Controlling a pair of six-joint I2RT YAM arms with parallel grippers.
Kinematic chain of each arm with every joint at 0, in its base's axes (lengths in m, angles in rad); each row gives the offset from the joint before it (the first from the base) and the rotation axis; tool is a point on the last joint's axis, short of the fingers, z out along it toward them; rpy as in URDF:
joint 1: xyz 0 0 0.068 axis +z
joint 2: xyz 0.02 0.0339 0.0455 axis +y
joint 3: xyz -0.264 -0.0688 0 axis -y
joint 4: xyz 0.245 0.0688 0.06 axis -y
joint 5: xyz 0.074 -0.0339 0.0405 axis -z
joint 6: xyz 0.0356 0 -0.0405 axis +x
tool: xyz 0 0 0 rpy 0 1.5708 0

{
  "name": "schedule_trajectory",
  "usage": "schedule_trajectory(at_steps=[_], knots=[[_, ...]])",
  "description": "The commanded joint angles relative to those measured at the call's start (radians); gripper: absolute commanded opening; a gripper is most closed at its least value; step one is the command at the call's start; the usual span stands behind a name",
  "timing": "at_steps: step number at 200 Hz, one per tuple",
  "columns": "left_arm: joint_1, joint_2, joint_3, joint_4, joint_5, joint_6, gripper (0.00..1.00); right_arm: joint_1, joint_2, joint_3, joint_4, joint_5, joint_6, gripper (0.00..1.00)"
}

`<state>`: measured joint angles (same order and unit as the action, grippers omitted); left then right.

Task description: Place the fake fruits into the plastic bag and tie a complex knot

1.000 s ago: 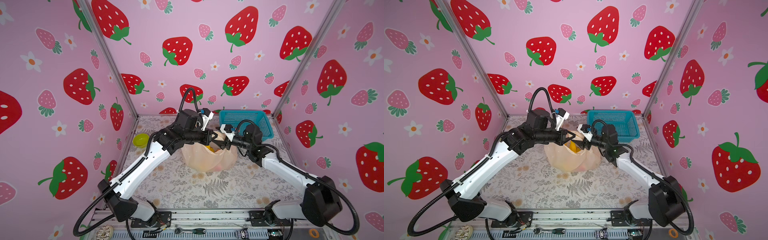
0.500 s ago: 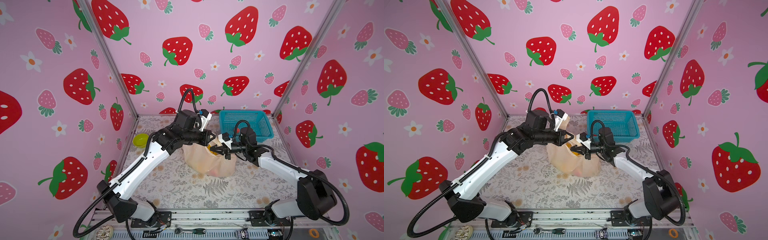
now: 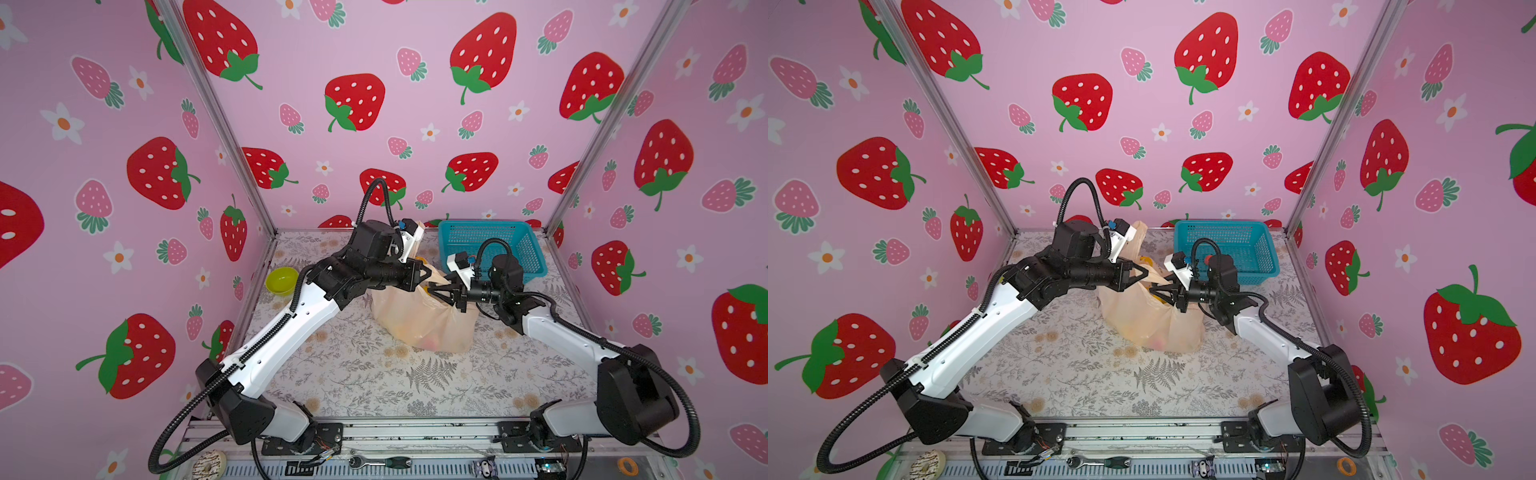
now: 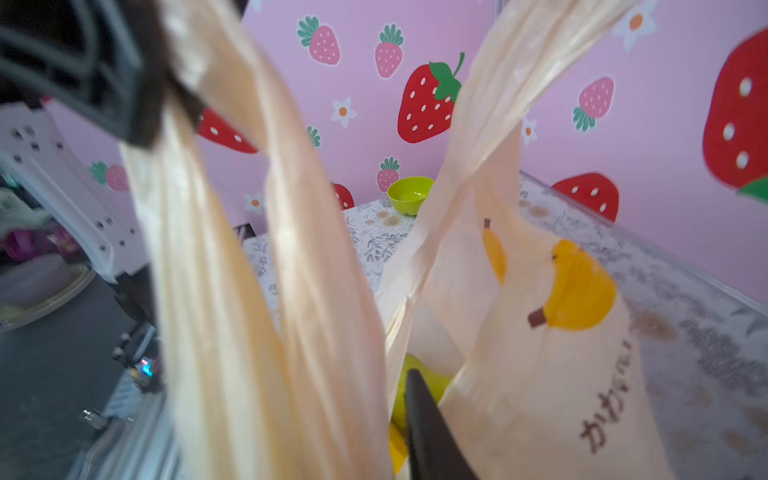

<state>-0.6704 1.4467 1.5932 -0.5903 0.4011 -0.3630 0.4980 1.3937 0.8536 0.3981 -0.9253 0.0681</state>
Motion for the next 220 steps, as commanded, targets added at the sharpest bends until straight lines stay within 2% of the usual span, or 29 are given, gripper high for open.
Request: schedule_trajectory(at_steps=[1, 11, 21, 50, 73, 121, 151, 176, 220], knots=[[0.012, -0.030, 0.027, 0.039, 0.014, 0.008, 0.00, -0.024, -0.053, -0.014, -0.019, 0.018, 0.025, 0.51], [0.013, -0.028, 0.027, 0.039, 0.015, 0.008, 0.00, -0.023, -0.076, -0.016, -0.030, 0.011, 0.003, 0.64], [0.013, -0.027, 0.026, 0.040, 0.016, 0.007, 0.00, -0.024, -0.100, -0.017, -0.054, 0.011, -0.023, 0.71], [0.012, -0.025, 0.025, 0.043, 0.021, 0.011, 0.00, -0.026, -0.151, -0.007, -0.133, 0.079, -0.075, 0.81], [0.013, -0.026, 0.025, 0.044, 0.024, 0.012, 0.00, -0.026, -0.162, 0.024, -0.210, 0.164, -0.101, 0.84], [0.013, -0.032, 0.022, 0.047, 0.025, 0.015, 0.00, -0.031, -0.238, 0.033, -0.364, 0.213, -0.268, 0.88], [0.014, -0.031, 0.022, 0.050, 0.034, 0.016, 0.00, -0.049, -0.248, 0.011, -0.403, 0.140, -0.416, 0.89], [0.014, -0.031, 0.026, 0.049, 0.040, 0.015, 0.00, -0.086, -0.210, 0.039, -0.456, 0.078, -0.492, 0.88], [0.015, -0.031, 0.028, 0.053, 0.048, 0.016, 0.00, -0.101, -0.159, 0.022, -0.435, 0.026, -0.512, 0.84]])
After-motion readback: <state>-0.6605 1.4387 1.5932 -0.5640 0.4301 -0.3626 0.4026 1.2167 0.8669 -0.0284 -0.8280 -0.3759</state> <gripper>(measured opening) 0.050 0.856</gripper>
